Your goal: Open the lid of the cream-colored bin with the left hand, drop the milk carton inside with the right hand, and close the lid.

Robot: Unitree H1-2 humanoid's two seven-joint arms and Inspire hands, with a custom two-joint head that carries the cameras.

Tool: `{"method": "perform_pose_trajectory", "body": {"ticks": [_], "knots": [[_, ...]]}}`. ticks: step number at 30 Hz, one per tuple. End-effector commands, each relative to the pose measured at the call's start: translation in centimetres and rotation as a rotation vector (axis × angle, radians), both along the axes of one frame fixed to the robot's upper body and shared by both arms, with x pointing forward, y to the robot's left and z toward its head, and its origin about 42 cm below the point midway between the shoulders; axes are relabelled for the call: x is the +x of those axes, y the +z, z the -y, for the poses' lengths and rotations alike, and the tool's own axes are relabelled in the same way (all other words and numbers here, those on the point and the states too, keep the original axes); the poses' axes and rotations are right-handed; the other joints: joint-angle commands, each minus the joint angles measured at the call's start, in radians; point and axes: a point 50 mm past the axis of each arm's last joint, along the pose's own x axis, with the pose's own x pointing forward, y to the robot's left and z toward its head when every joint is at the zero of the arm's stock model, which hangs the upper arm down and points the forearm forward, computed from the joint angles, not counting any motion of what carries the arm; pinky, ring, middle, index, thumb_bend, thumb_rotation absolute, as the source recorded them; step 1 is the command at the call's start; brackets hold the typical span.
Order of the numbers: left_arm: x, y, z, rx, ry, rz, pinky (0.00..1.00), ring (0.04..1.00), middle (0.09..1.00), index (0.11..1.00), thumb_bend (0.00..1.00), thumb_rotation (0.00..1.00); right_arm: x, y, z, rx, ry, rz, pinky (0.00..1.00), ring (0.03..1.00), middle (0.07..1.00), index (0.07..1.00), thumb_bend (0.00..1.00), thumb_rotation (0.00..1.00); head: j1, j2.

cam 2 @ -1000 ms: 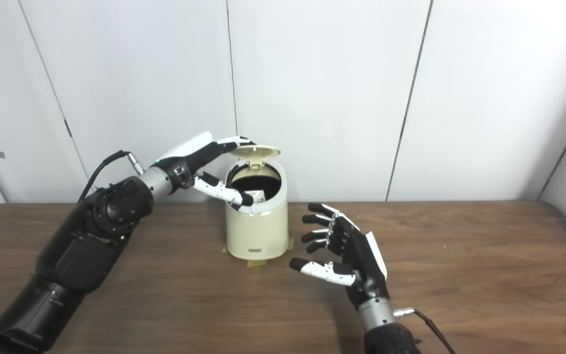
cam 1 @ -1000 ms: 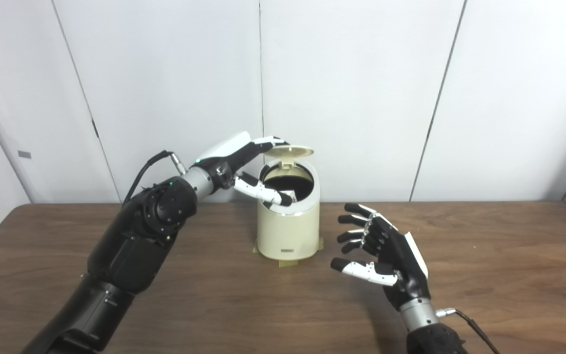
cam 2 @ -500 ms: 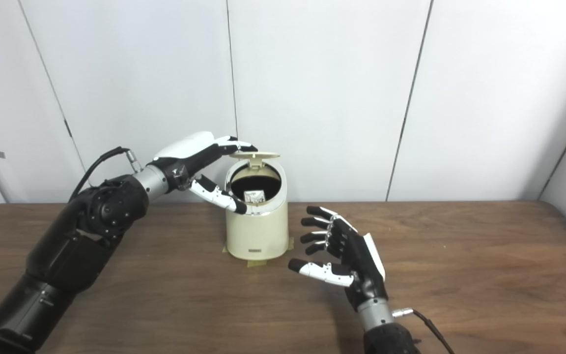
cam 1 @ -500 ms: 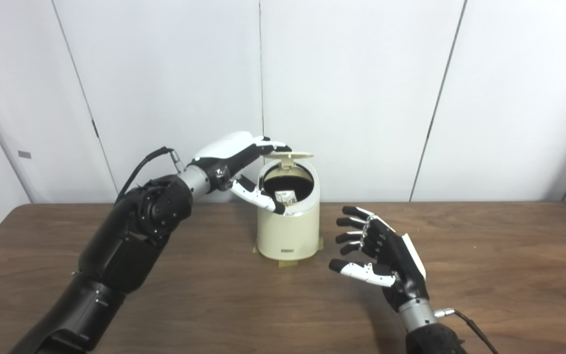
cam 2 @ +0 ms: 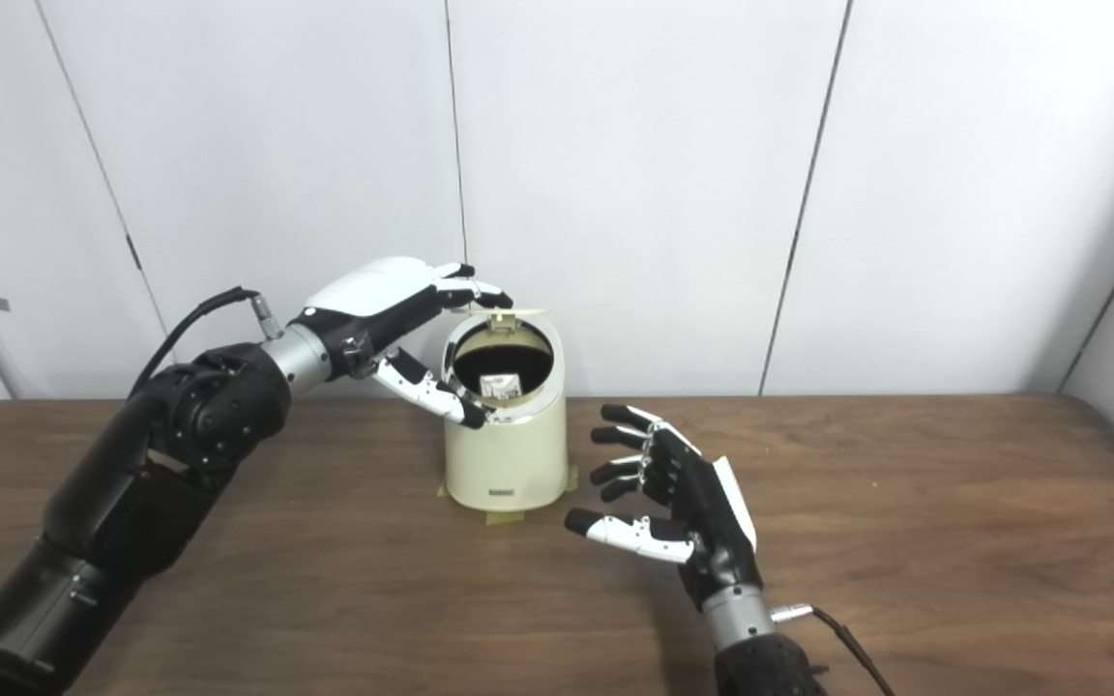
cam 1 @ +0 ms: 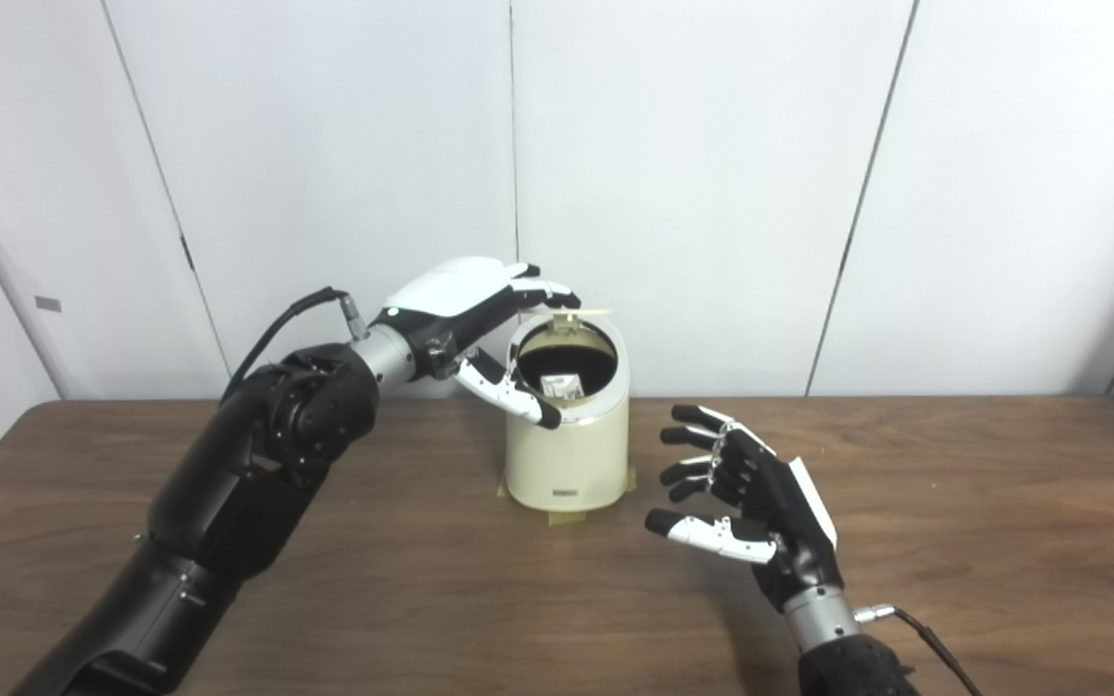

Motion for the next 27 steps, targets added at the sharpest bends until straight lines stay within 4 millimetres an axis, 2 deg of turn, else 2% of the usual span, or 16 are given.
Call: {"method": "perform_pose_trajectory", "body": {"ticks": [1, 8, 16, 23, 27], "knots": [[-0.1, 3.0, 0.0, -0.001, -0.026, 0.084, 1.00, 1.000, 0.860, 0.853, 0.92, 0.40, 0.9, 2.5, -0.6, 0.027, 0.017, 0.089, 0.47, 0.557, 0.707, 0.757, 0.78, 0.19, 0.000, 0.002], [-0.6, 3.0, 0.4, 0.029, -0.053, 0.091, 1.00, 1.000, 0.810, 0.811, 0.95, 0.42, 0.7, 2.7, -0.7, 0.035, 0.022, 0.090, 0.46, 0.530, 0.699, 0.757, 0.77, 0.16, -0.006, 0.008], [-1.0, 2.5, 0.4, 0.032, -0.072, 0.105, 1.00, 1.000, 0.774, 0.777, 0.95, 0.45, 0.7, 2.9, -0.7, 0.049, 0.023, 0.084, 0.46, 0.533, 0.691, 0.745, 0.79, 0.18, -0.006, 0.015], [-1.2, 2.0, 0.3, 0.026, -0.077, 0.094, 1.00, 1.000, 0.759, 0.758, 0.93, 0.40, 0.6, 3.0, -0.6, 0.035, 0.019, 0.088, 0.46, 0.533, 0.688, 0.741, 0.79, 0.19, -0.007, 0.022], [-1.3, 1.3, 0.3, 0.016, -0.088, 0.087, 1.00, 1.000, 0.748, 0.750, 0.96, 0.45, 0.6, 3.0, -0.7, 0.034, 0.021, 0.088, 0.46, 0.527, 0.692, 0.748, 0.78, 0.16, -0.006, 0.025]]}}
